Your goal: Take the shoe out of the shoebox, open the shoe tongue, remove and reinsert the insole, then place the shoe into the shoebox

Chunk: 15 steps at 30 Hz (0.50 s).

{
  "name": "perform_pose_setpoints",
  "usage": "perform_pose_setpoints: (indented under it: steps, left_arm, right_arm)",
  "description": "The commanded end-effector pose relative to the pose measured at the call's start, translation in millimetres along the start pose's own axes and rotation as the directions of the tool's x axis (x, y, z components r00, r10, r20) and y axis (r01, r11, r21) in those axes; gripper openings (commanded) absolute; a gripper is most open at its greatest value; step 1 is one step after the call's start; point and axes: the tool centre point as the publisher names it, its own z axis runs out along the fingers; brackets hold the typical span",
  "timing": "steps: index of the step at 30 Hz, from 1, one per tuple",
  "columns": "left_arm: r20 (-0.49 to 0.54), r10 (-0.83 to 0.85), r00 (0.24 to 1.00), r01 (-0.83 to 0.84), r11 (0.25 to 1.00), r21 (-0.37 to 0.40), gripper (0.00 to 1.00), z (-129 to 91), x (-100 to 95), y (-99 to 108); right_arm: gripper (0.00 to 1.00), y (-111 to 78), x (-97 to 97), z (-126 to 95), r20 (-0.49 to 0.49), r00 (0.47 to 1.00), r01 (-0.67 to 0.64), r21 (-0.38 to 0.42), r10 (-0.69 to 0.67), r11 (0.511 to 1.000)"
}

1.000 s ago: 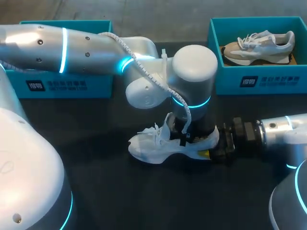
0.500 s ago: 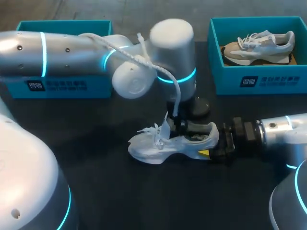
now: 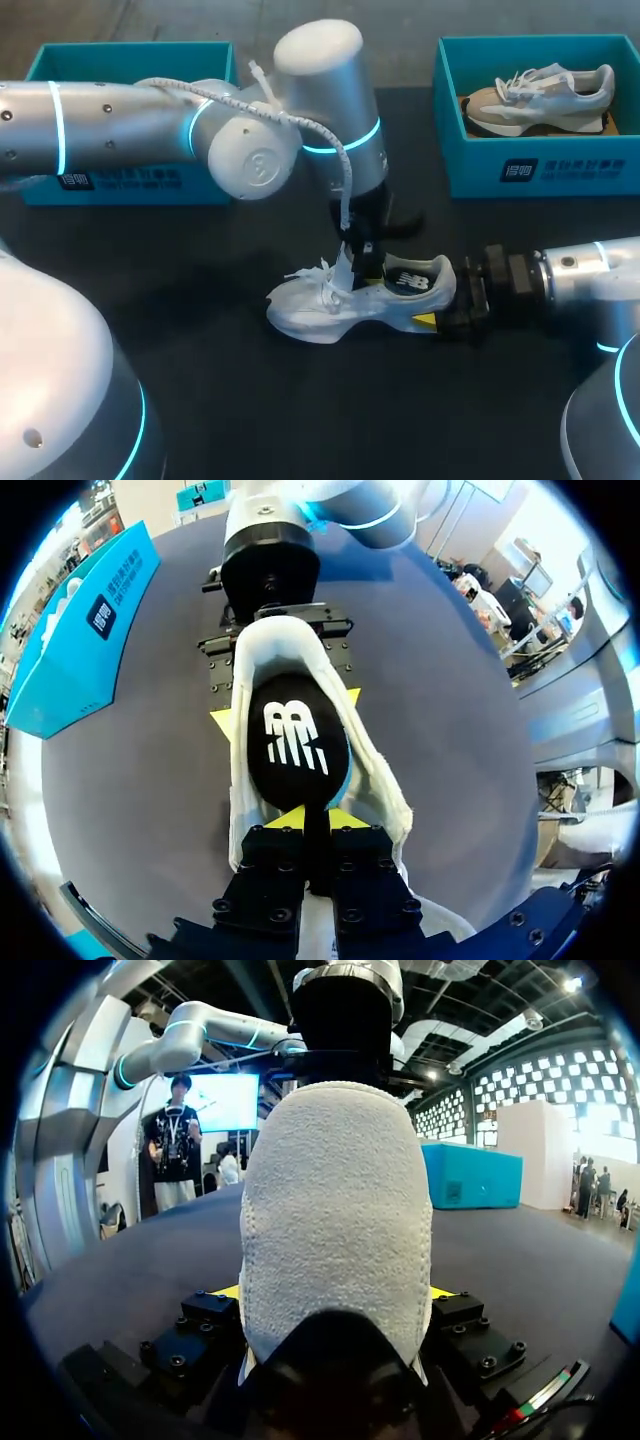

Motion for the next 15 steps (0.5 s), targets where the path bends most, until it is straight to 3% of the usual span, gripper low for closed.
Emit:
perform_pose_setpoints:
  steps: [1,15]
  left_arm:
    - [-0.018,0.003,1.000,-0.002,1.000,0.031,0.00,-5,2.5,3]
    - [-0.068,-0.002,0.998,0.009,0.994,0.113,0.00,-21,4.8,0]
  right_arm:
    - [0.00,-2.2,1.0,1,0.001,1.000,0.001,0.002,-0.001,1.000]
    - [0.00,-2.2,1.0,1,0.001,1.000,0.001,0.002,-0.001,1.000]
